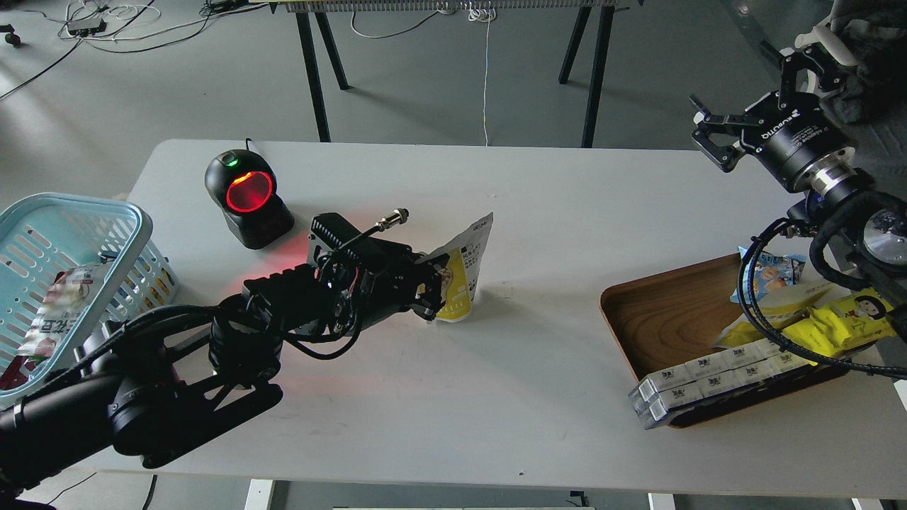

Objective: Scan snack and place in basket
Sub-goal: 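Hold the packet in front of the barcode scanner with the left gripper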

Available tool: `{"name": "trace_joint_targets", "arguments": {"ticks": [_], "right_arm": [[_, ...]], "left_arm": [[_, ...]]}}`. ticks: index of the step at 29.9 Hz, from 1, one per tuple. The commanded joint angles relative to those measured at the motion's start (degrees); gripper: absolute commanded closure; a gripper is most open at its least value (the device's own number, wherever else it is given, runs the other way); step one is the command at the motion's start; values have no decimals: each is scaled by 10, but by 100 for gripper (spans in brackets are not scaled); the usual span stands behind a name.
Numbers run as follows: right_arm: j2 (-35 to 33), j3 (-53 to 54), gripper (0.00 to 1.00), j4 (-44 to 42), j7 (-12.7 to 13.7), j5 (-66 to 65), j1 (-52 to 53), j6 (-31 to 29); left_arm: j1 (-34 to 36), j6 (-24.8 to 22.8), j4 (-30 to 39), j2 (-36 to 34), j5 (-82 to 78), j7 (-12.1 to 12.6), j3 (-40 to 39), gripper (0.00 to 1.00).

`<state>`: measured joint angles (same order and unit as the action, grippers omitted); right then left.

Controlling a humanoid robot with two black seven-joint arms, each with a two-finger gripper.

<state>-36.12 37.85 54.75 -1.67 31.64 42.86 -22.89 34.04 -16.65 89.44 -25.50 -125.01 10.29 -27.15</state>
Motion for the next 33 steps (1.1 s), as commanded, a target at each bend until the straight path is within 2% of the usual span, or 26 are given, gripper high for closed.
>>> {"name": "trace_joint_targets", "arguments": {"ticks": [1, 8, 13, 19, 29, 33], "right_arm": [[0, 1, 4, 1, 1, 0, 1, 3], [0, 3, 4, 3, 1, 0, 6, 3], [0, 3, 4, 4, 1, 0, 6, 4], [0, 4, 4, 3, 1, 0, 6, 14], [2, 3, 4, 1, 1, 0, 6, 14], [2, 2, 4, 1, 1, 0, 6, 14]], "left_arm": [[1, 19, 6, -13, 0, -5, -22, 100], [8, 19, 67, -99, 0, -54, -56, 100], [8, 23, 94, -183, 0, -76, -62, 100], [-5, 57, 96, -255, 0, -96, -62, 100], [-45, 107, 98, -284, 0, -98, -63, 100], [-48, 108, 100, -299, 27, -98, -63, 100]]}}
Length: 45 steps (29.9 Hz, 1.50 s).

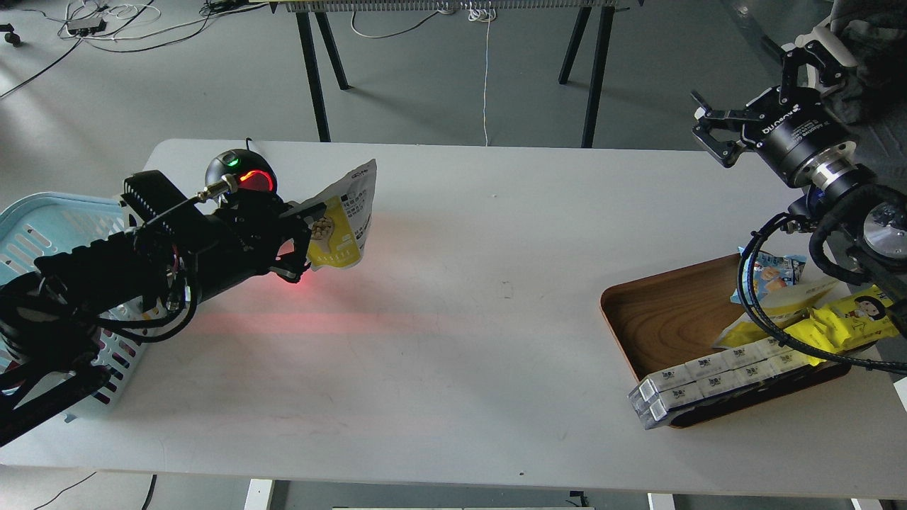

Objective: Scan snack and place in basket
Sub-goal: 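Hold the packet in front of the barcode scanner with the left gripper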

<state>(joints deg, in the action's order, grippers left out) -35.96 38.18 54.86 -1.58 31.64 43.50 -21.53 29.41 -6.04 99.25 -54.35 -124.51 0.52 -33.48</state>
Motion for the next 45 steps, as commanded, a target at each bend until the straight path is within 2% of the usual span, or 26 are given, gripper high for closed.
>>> {"name": "trace_joint_targets", "arguments": {"ticks": [1, 6, 21, 45], "right_arm": [[0, -2, 4, 0, 0, 0, 0, 0], [0, -4, 4, 0, 0, -1, 0, 0], [0, -6, 4, 1, 0, -2, -2, 0], [0, -6, 4, 1, 0, -2, -2, 3]], "left_arm": [[-1, 1, 3, -14, 35, -2, 1, 100], [-2, -2, 3, -25, 95, -3, 1, 100], [-1, 7, 4, -13, 120, -12, -1, 100], [18, 0, -1, 24, 149, -2, -6, 100]]}}
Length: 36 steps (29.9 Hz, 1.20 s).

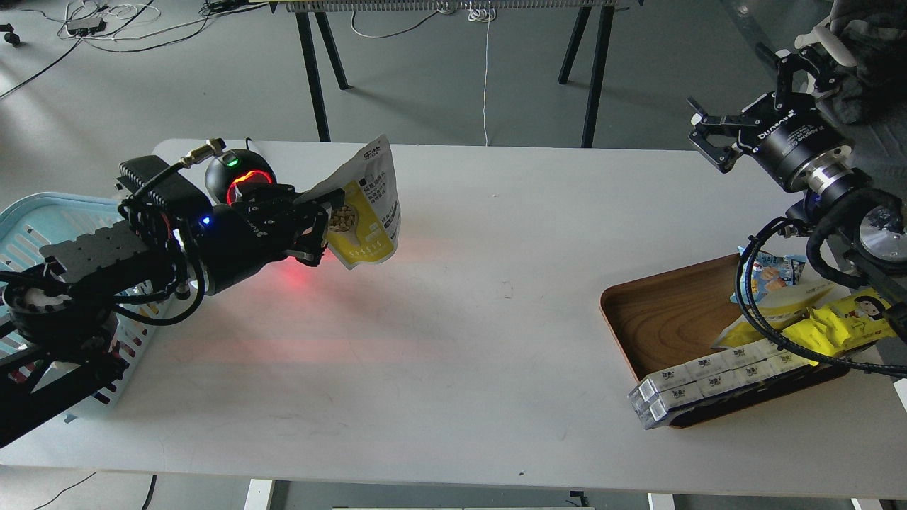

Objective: Scan snack and place in basket
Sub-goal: 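Hold the packet in front of the barcode scanner with the left gripper, then lift the packet over the blue basket and drop it in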

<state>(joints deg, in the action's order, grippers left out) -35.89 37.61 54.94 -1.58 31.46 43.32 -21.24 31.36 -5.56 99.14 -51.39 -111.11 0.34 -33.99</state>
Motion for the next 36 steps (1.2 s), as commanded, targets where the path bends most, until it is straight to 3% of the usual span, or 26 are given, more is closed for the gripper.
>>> {"name": "trace_joint_targets", "arguments": {"ticks": [1, 13, 27, 36], "right_arm": [[-1, 0, 4, 0, 0, 0, -1, 1], [0, 0, 4, -1, 0, -1, -1, 0], [-1, 0, 4, 0, 0, -4, 1, 1], [-1, 0, 4, 2, 0, -5, 1, 1]], "left_arm": [[-1, -9, 0, -8, 18, 0, -1, 100], [24, -104, 4, -65, 21, -10, -1, 100], [85, -201, 4, -58, 21, -4, 2, 100], [105, -220, 4, -40, 21, 4, -2, 100]]}}
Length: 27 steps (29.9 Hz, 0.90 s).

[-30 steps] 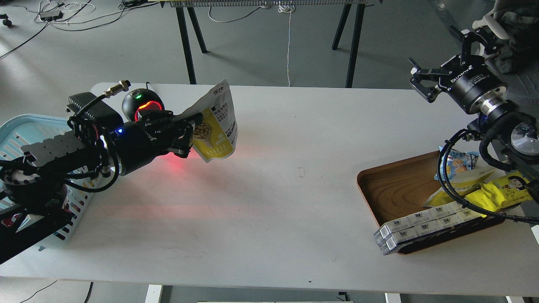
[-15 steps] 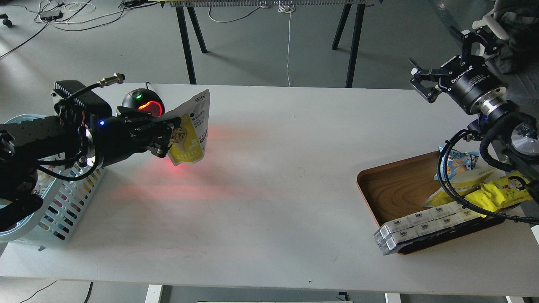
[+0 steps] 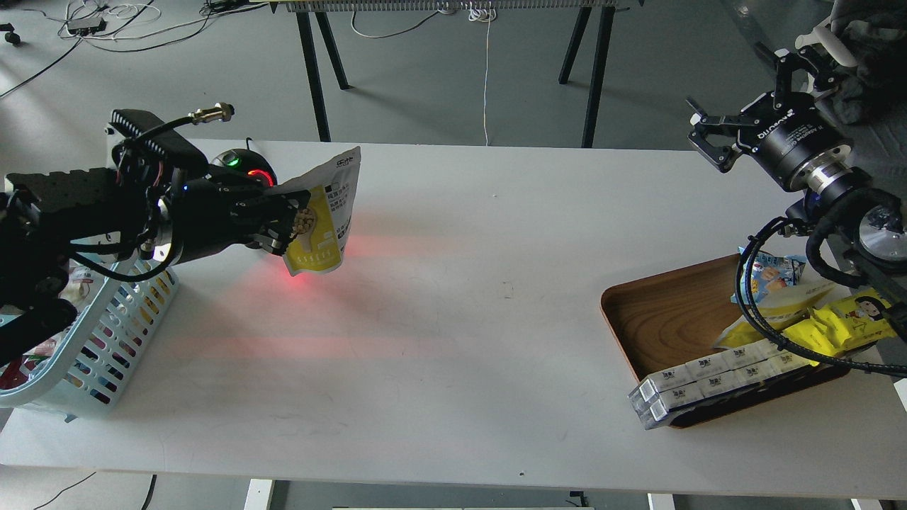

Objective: Scan snack and place in basket
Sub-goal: 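Lift the packet over the blue basket and drop it in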

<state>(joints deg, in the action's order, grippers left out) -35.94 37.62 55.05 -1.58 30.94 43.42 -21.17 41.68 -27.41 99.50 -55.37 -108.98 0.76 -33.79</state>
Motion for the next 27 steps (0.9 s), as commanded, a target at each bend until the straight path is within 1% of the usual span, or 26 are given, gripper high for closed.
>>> {"name": "trace_joint_targets", "arguments": {"ticks": [1, 4, 7, 11, 14, 18, 22, 25, 27], "right_arm": [[0, 0, 4, 1, 0, 0, 0, 0], [0, 0, 4, 1, 0, 0, 0, 1], [1, 1, 4, 1, 0, 0, 1, 1], [0, 1, 4, 1, 0, 0, 2, 1], [1, 2, 4, 0, 0, 0, 1, 1], [11, 2, 4, -1, 0, -2, 2, 0], [12, 2, 4, -1, 0, -2, 2, 0], [15, 2, 4, -1, 0, -2, 2, 1], [18, 2, 4, -1, 0, -3, 2, 1]], "left_arm": [[2, -2, 0, -2, 0, 0, -5, 100], [9, -4, 0, -15, 1, -5, -24, 100], [9, -6, -2, -33, 15, -9, -64, 100], [10, -6, -5, -79, 81, -9, -124, 100], [9, -6, -14, -126, 126, -15, -155, 100], [9, -6, -53, -193, 162, -43, -160, 100], [8, 27, -111, -240, 167, -96, -155, 100], [5, 44, -148, -264, 176, -124, -151, 100], [3, 50, -170, -277, 193, -136, -144, 100]]}}
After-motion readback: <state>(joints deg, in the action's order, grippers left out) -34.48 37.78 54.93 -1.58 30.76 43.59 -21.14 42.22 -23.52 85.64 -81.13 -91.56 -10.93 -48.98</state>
